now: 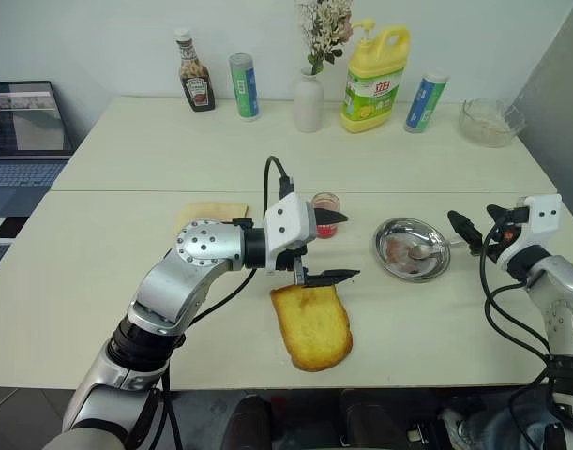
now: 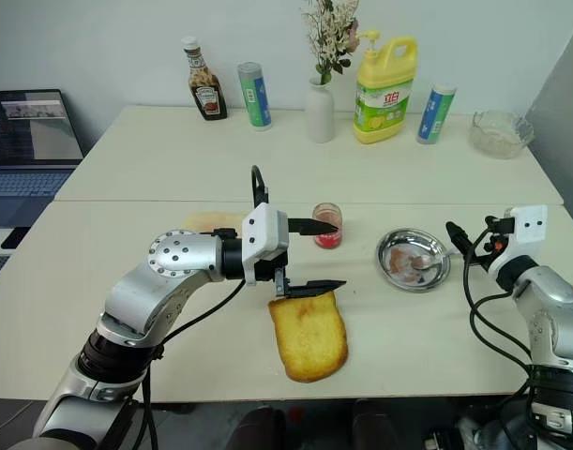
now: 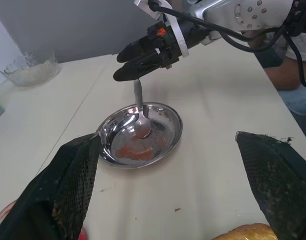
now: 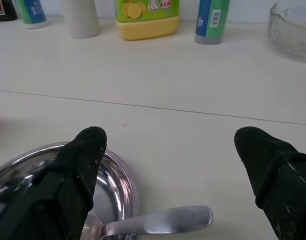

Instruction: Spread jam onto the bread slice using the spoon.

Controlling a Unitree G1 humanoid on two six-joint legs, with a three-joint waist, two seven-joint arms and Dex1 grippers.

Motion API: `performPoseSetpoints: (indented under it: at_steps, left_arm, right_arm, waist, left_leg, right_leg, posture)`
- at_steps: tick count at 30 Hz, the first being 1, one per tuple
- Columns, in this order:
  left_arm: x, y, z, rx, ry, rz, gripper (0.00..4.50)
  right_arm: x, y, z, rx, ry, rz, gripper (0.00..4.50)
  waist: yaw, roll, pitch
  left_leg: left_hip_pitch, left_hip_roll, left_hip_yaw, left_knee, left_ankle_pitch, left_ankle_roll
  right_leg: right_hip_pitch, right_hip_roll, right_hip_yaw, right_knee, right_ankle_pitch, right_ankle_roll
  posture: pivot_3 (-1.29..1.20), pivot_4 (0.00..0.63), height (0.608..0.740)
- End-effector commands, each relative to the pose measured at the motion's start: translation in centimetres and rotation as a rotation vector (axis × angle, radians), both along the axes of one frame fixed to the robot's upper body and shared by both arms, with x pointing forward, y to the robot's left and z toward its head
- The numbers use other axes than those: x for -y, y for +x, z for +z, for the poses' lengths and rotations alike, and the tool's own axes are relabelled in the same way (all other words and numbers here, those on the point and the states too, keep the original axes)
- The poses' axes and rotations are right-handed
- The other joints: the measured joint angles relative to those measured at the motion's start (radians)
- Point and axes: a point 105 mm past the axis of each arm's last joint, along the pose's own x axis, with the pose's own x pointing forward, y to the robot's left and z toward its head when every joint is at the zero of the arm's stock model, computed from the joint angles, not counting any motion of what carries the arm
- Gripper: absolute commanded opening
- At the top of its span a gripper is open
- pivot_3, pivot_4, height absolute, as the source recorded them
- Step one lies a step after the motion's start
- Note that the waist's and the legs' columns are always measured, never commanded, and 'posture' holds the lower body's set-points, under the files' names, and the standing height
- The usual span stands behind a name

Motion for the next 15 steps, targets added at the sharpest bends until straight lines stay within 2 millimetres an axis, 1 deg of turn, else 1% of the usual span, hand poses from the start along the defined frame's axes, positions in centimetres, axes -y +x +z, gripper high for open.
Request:
performPoseSetpoints:
  at_steps: [1,2,6,10,11,13,15]
  left_arm:
    - [-3.2,1.1,1.3,0.035,-0.005,0.142,4.50]
    - [-3.9,1.2,1.3,0.030,0.001,0.173,4.50]
    - [-8.3,1.8,0.0,0.015,0.103,0.338,4.50]
    - [-11.5,1.2,-1.8,-0.006,0.192,0.425,4.50]
    - [-12.0,1.0,-2.2,-0.010,0.206,0.434,4.50]
    - [-14.1,0.0,-4.3,-0.065,0.287,0.464,4.50]
    - [-15.4,-0.9,-5.4,-0.098,0.315,0.481,4.50]
  right_arm:
    - [-2.0,-3.0,2.9,0.059,-0.122,0.189,4.45]
    - [-2.4,-3.7,2.8,0.049,-0.145,0.224,4.45]
    - [-4.0,-6.8,2.9,-0.013,-0.201,0.381,4.45]
    - [-5.2,-9.5,2.1,-0.099,-0.267,0.517,4.45]
    - [-5.2,-9.8,2.0,-0.111,-0.279,0.534,4.45]
    - [-5.0,-10.2,2.0,-0.112,-0.286,0.534,4.45]
    - [-4.9,-10.3,1.9,-0.124,-0.269,0.536,4.45]
  waist:
    - [0.001,0.001,0.000]
    - [-0.001,0.001,0.000]
    - [-0.003,0.001,0.000]
    - [0.000,0.001,0.000]
    - [0.001,0.000,0.000]
    - [0.000,0.000,0.000]
    - [-0.002,0.000,0.000]
  left_leg:
    - [0.000,0.000,0.000,0.000,0.000,0.000]
    - [0.000,0.000,0.000,0.000,0.000,0.000]
    - [0.001,0.001,0.000,0.000,0.000,0.000]
    - [0.001,0.000,0.000,0.000,0.000,0.000]
    - [0.001,0.000,0.000,0.000,0.000,0.000]
    - [0.001,0.000,0.000,0.000,0.000,0.000]
    - [0.002,0.000,0.001,0.000,0.000,0.000]
  right_leg:
    - [0.000,0.000,0.000,0.000,0.000,0.000]
    - [0.000,0.000,0.000,0.000,0.000,0.000]
    - [0.000,0.000,0.000,0.000,0.000,0.000]
    - [0.001,0.000,-0.001,0.000,0.000,0.000]
    - [0.001,-0.001,0.000,0.000,0.000,0.000]
    - [0.001,-0.001,-0.001,0.000,0.000,0.000]
    - [0.001,-0.001,0.000,0.000,0.000,0.000]
  posture:
    - [0.00,0.150,0.740]
    - [0.00,0.150,0.740]
    - [0.00,0.150,0.740]
    - [0.00,0.150,0.740]
    - [0.00,0.150,0.740]
    - [0.00,0.150,0.740]
    - [0.00,0.150,0.740]
